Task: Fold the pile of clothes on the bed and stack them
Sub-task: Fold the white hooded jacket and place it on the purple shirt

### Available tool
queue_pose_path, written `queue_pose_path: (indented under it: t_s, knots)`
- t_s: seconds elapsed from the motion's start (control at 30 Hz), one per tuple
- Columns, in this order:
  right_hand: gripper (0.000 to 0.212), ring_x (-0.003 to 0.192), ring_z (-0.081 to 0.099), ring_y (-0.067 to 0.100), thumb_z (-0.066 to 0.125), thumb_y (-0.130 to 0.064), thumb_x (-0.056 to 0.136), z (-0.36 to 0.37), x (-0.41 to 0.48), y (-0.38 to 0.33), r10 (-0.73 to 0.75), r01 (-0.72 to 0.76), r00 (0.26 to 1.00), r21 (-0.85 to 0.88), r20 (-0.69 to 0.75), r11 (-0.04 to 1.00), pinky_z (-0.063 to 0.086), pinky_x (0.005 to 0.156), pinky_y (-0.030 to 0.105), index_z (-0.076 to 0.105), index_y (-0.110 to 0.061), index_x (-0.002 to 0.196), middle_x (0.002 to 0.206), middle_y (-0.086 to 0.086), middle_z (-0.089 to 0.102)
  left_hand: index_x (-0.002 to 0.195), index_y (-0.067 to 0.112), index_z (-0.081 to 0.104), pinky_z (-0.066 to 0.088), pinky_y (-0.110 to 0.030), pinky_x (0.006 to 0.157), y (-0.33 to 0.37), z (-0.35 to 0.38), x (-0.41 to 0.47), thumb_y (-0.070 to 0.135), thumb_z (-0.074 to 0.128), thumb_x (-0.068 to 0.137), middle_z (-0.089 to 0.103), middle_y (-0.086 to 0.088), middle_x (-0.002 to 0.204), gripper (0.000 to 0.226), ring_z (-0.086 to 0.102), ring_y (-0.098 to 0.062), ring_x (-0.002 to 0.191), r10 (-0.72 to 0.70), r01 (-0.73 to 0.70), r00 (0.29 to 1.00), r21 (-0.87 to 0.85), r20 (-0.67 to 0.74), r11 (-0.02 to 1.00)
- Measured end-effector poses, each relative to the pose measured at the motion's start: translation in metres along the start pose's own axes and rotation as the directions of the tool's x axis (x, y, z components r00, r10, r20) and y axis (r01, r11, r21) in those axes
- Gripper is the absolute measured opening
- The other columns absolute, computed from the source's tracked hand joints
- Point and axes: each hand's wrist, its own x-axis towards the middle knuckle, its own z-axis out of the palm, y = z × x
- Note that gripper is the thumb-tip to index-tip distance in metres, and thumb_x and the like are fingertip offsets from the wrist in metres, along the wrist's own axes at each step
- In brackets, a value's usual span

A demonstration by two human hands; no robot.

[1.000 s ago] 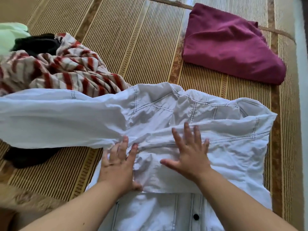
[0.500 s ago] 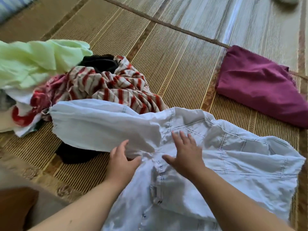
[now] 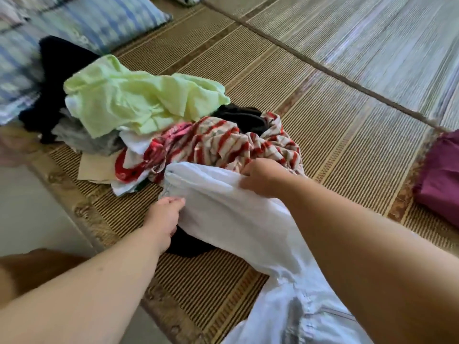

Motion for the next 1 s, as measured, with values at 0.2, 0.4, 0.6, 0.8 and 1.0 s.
queue_pose_path:
  t_s: [0.2, 0.4, 0.6, 0.8, 1.0]
  knots:
    - [0.018, 0.081, 0.053, 0.018, 0.053, -0.028, 0.096, -0.026, 0.008, 0.015, 0.139, -0.060, 0.982, 0.483, -0.130, 0.873, 0.043, 0.070, 0.028, 0.057, -0.028, 0.079, 0.082, -0.006, 0.056, 0.122, 0.023, 0.058, 0.046, -0.040, 0.082, 0.021, -0.006, 0.011, 0.045, 0.072, 0.079, 0.065, 0.001, 0.118, 0.050, 0.060, -0.024, 0.106, -0.183, 0.188, 0.973, -0.022, 0.143, 0.982]
    - [0.016, 0.087, 0.054, 0.019, 0.051, -0.023, 0.090, -0.006, 0.008, 0.006, 0.047, -0.030, 0.988, 0.119, -0.144, 0.992, 0.034, 0.066, 0.025, 0.065, -0.025, 0.099, 0.079, -0.009, 0.052, 0.097, 0.011, 0.070, 0.054, -0.039, 0.077, 0.059, 0.001, 0.009, 0.029, 0.062, 0.091, 0.074, -0.009, 0.088, 0.020, 0.070, -0.025, 0.078, -0.193, 0.260, 0.924, -0.172, 0.330, 0.950]
    - [0.016, 0.080, 0.062, 0.013, 0.059, -0.027, 0.088, -0.032, -0.019, 0.007, 0.267, -0.019, 0.795, 0.418, -0.544, 0.908, 0.047, 0.066, 0.026, 0.072, -0.026, 0.098, 0.088, -0.008, 0.067, 0.120, 0.013, 0.061, 0.057, -0.047, 0.078, 0.094, 0.013, -0.061, 0.009, 0.052, 0.094, 0.070, -0.016, 0.112, 0.028, 0.067, -0.032, 0.101, 0.183, 0.051, 0.847, -0.419, 0.499, 0.906]
    - [0.070, 0.065, 0.069, 0.024, 0.066, -0.076, 0.056, -0.069, -0.109, 0.018, 0.246, -0.079, 0.968, 0.855, -0.058, 0.513, 0.056, 0.060, 0.037, 0.068, -0.016, 0.091, 0.071, 0.005, 0.071, 0.109, 0.035, 0.062, 0.045, -0.028, 0.094, 0.076, 0.095, -0.164, 0.038, 0.067, 0.080, 0.052, 0.000, 0.124, 0.029, 0.053, -0.018, 0.109, 0.530, -0.868, 0.492, 0.341, 0.691, 0.361]
    - [0.032, 0.069, 0.070, 0.022, 0.071, -0.022, 0.061, -0.051, -0.206, 0.095, 0.533, -0.248, 0.833, 0.763, -0.146, 0.597, 0.059, 0.069, 0.038, 0.067, -0.022, 0.093, 0.078, 0.001, 0.073, 0.130, 0.031, 0.047, 0.034, -0.040, 0.103, 0.011, 0.163, -0.264, 0.041, 0.063, 0.080, 0.043, -0.001, 0.132, 0.053, 0.039, -0.024, 0.121, 0.408, -0.957, 0.245, 0.286, 0.879, -0.040]
